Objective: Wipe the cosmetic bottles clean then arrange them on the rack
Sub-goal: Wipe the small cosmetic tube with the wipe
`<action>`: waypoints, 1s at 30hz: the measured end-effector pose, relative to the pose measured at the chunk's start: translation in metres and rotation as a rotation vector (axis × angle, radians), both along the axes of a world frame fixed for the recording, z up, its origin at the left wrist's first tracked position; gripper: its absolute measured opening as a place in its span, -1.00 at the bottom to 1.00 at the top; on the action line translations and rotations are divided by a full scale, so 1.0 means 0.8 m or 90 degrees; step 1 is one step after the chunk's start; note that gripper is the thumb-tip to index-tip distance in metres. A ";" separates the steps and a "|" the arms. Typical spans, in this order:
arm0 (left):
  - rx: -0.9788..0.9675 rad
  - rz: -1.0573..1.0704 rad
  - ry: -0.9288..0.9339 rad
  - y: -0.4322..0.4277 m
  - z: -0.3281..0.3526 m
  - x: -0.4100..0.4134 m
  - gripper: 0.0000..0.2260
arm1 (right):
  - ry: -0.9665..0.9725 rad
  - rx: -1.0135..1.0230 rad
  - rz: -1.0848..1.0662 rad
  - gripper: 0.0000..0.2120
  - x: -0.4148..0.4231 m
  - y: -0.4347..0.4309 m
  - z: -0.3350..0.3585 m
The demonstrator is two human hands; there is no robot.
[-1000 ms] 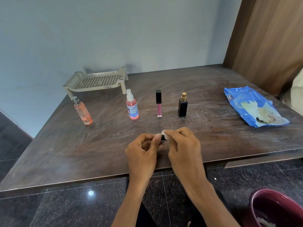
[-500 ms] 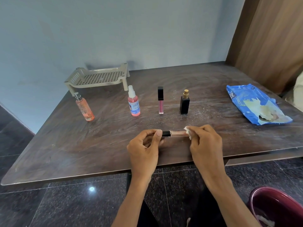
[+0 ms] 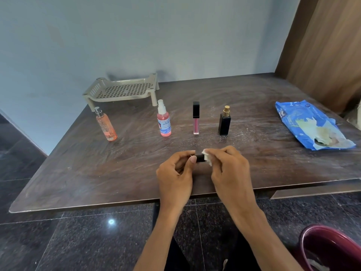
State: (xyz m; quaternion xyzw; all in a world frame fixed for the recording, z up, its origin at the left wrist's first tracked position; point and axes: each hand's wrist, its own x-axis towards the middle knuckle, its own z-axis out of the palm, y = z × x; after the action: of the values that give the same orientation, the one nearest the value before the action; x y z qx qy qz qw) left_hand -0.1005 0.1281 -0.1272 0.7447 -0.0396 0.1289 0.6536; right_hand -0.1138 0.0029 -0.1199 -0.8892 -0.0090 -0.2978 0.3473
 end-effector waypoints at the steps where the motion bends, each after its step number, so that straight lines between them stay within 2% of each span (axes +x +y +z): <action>1: 0.000 0.000 -0.003 0.000 -0.001 0.001 -0.90 | 0.008 -0.005 -0.022 -0.82 -0.001 -0.008 -0.001; 8: -0.001 -0.012 -0.011 0.001 -0.005 0.002 -0.86 | 0.041 -0.029 -0.111 -0.85 0.007 -0.034 -0.003; 15: 0.012 -0.016 -0.027 0.003 -0.005 0.000 -0.84 | 0.012 -0.035 0.015 -0.80 0.014 0.021 0.004; 20: -0.009 -0.023 -0.008 0.005 -0.006 0.003 -0.79 | 0.003 0.008 0.031 -0.84 0.011 0.013 -0.001; 24: -0.044 -0.032 0.020 0.003 -0.006 0.005 -0.77 | 0.031 0.014 -0.029 -0.85 0.003 -0.020 -0.004; 30: -0.141 -0.041 0.079 0.001 0.002 0.009 -0.82 | 0.023 0.024 -0.040 -0.85 0.000 -0.029 -0.006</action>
State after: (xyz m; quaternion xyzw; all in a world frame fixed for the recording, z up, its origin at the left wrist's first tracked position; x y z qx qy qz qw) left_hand -0.0937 0.1287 -0.1256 0.6728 -0.0084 0.0652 0.7369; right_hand -0.1141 -0.0201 -0.1244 -0.8876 0.0308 -0.2927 0.3543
